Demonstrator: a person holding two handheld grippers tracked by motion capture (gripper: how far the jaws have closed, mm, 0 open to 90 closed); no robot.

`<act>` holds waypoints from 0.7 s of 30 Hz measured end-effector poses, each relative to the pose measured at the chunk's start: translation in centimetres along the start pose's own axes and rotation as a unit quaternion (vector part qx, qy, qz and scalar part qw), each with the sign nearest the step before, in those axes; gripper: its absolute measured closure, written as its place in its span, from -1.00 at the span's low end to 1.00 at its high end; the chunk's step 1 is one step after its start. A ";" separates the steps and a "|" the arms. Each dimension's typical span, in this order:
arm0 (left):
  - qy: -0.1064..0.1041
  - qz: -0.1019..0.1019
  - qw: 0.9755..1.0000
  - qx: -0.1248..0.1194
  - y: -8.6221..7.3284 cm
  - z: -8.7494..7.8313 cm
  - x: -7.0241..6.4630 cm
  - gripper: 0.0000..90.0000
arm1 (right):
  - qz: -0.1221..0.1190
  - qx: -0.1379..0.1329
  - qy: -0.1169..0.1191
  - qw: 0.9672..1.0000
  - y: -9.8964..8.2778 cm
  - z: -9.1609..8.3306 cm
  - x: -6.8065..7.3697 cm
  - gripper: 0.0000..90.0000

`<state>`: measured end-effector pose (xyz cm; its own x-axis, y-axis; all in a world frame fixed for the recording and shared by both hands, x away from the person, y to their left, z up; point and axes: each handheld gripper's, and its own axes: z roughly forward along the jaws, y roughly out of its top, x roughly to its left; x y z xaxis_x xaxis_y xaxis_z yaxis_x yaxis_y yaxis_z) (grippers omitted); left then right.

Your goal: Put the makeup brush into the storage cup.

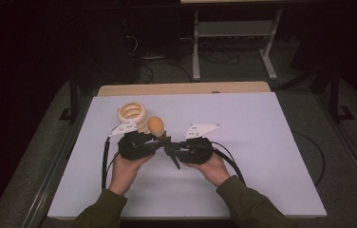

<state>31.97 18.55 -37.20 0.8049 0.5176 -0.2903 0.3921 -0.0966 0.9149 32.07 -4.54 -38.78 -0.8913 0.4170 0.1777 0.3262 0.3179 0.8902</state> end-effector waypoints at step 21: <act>0.010 0.004 1.000 -0.007 0.3 -0.9 0.3 0.43 | -0.005 0.015 -0.014 1.000 -0.1 0.2 -0.2 -0.35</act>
<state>31.94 19.40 -36.81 0.7990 0.5337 -0.2770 0.3788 -0.0890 0.9212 32.27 -4.49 -38.98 -0.8858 0.4371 0.1558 0.3261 0.3477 0.8791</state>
